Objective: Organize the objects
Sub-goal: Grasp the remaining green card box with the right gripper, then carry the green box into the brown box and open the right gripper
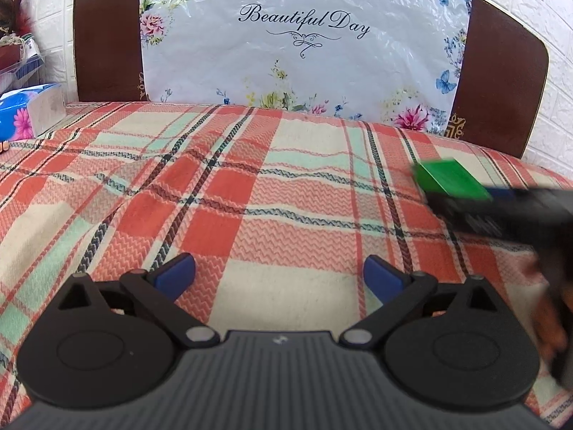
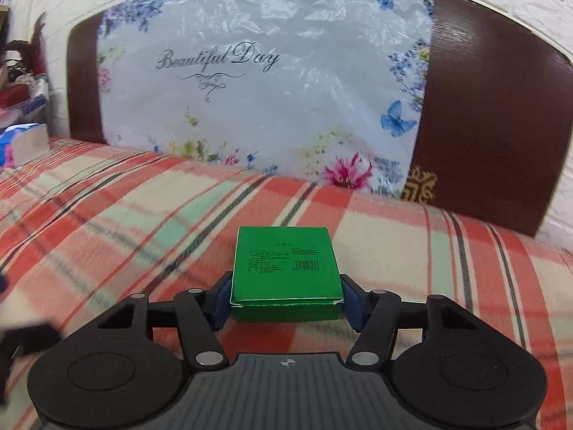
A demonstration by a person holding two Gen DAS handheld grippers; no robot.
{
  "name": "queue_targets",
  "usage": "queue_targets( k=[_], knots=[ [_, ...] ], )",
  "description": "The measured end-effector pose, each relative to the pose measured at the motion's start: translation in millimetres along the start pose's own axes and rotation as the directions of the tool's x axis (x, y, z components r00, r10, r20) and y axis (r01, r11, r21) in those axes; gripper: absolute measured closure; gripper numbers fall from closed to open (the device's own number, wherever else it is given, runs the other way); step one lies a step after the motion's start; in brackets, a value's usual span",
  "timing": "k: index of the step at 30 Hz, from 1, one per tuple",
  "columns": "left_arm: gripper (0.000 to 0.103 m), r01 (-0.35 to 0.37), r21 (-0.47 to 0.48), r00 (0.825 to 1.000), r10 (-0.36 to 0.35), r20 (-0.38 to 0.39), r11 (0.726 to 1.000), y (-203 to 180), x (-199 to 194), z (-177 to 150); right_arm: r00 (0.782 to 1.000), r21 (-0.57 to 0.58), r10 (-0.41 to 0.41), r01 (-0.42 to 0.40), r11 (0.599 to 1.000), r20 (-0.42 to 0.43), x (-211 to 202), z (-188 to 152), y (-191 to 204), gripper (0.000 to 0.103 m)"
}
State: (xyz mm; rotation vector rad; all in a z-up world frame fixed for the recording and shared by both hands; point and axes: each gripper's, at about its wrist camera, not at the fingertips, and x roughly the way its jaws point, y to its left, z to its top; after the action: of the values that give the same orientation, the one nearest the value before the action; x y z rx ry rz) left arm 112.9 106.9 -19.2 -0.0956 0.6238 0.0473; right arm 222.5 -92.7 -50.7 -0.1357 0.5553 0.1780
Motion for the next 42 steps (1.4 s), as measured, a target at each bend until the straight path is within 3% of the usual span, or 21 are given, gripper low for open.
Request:
queue_targets(
  k=[7, 11, 13, 14, 15, 16, 17, 20, 21, 23, 28, 31, 33, 36, 37, 39, 42],
  knots=[
    [0.000, -0.020, 0.041, 0.999, 0.021, -0.025, 0.999, -5, 2, 2, 0.999, 0.025, 0.001, 0.000, 1.000, -0.038, -100, -70, -19, 0.044],
    [0.000, -0.037, 0.053, 0.995, 0.042, -0.096, 0.998, -13, 7, 14, 0.997, 0.037, -0.066, 0.068, 0.997, -0.050, -160, -111, -33, 0.044],
    [0.009, 0.025, 0.011, 0.988, -0.023, -0.153, 1.000, -24, 3, 24, 0.987, 0.080, -0.150, 0.155, 0.985, -0.057, -181, -126, -43, 0.046],
    [0.011, 0.082, -0.009, 0.983, -0.083, -0.165, 0.997, -33, -3, 29, 0.976, 0.122, -0.208, 0.215, 0.969, -0.064, -189, -132, -49, 0.040],
    [0.012, 0.144, -0.022, 0.974, -0.145, -0.171, 0.989, -47, -11, 33, 0.961, 0.171, -0.268, 0.277, 0.946, -0.073, -194, -137, -56, 0.034],
    [0.012, 0.190, -0.017, 0.966, -0.190, -0.177, 0.982, -63, -19, 36, 0.944, 0.220, -0.318, 0.330, 0.918, -0.085, -199, -140, -63, 0.019],
    [0.012, 0.240, -0.001, 0.953, -0.236, -0.192, 0.971, -84, -28, 38, 0.935, 0.261, -0.340, 0.355, 0.898, -0.100, -202, -142, -69, 0.016],
    [0.012, 0.406, 0.049, 0.889, -0.381, -0.253, 0.913, -147, -55, 32, 0.944, 0.290, -0.315, 0.331, 0.898, -0.102, -205, -146, -76, 0.017],
    [0.012, 0.448, 0.068, 0.867, -0.414, -0.278, 0.892, -166, -64, 27, 0.944, 0.274, -0.316, 0.331, 0.903, -0.100, -205, -147, -73, 0.017],
    [0.012, 0.491, 0.109, 0.839, -0.436, -0.324, 0.864, -197, -75, 14, 0.945, 0.246, -0.313, 0.326, 0.913, -0.090, -204, -147, -69, 0.016],
    [0.012, 0.489, 0.146, 0.823, -0.399, -0.405, 0.860, -234, -68, -12, 0.957, 0.234, -0.269, 0.286, 0.929, -0.105, -192, -143, -72, 0.009],
    [0.012, 0.516, 0.132, 0.789, -0.410, -0.458, 0.846, -244, -57, -21, 0.962, 0.232, -0.254, 0.271, 0.934, -0.101, -185, -141, -74, 0.009],
    [0.011, 0.523, 0.181, 0.793, -0.397, -0.462, 0.833, -253, -53, -26, 0.966, 0.226, -0.238, 0.254, 0.940, -0.096, -180, -139, -76, 0.009],
    [0.015, 0.555, 0.187, 0.779, -0.428, -0.458, 0.810, -254, -54, -28, 0.973, 0.211, -0.209, 0.225, 0.951, -0.095, -167, -133, -82, 0.017],
    [0.019, 0.562, 0.184, 0.773, -0.433, -0.465, 0.806, -255, -55, -27, 0.975, 0.196, -0.206, 0.219, 0.956, -0.087, -164, -132, -81, 0.031],
    [0.027, 0.575, 0.185, 0.761, -0.439, -0.477, 0.797, -256, -58, -27, 0.981, 0.171, -0.184, 0.193, 0.966, -0.068, -161, -129, -80, 0.036],
    [0.027, 0.579, 0.214, 0.771, -0.443, -0.457, 0.787, -256, -69, -29, 0.978, 0.135, -0.205, 0.207, 0.969, -0.027, -165, -129, -72, 0.037]
  ],
)
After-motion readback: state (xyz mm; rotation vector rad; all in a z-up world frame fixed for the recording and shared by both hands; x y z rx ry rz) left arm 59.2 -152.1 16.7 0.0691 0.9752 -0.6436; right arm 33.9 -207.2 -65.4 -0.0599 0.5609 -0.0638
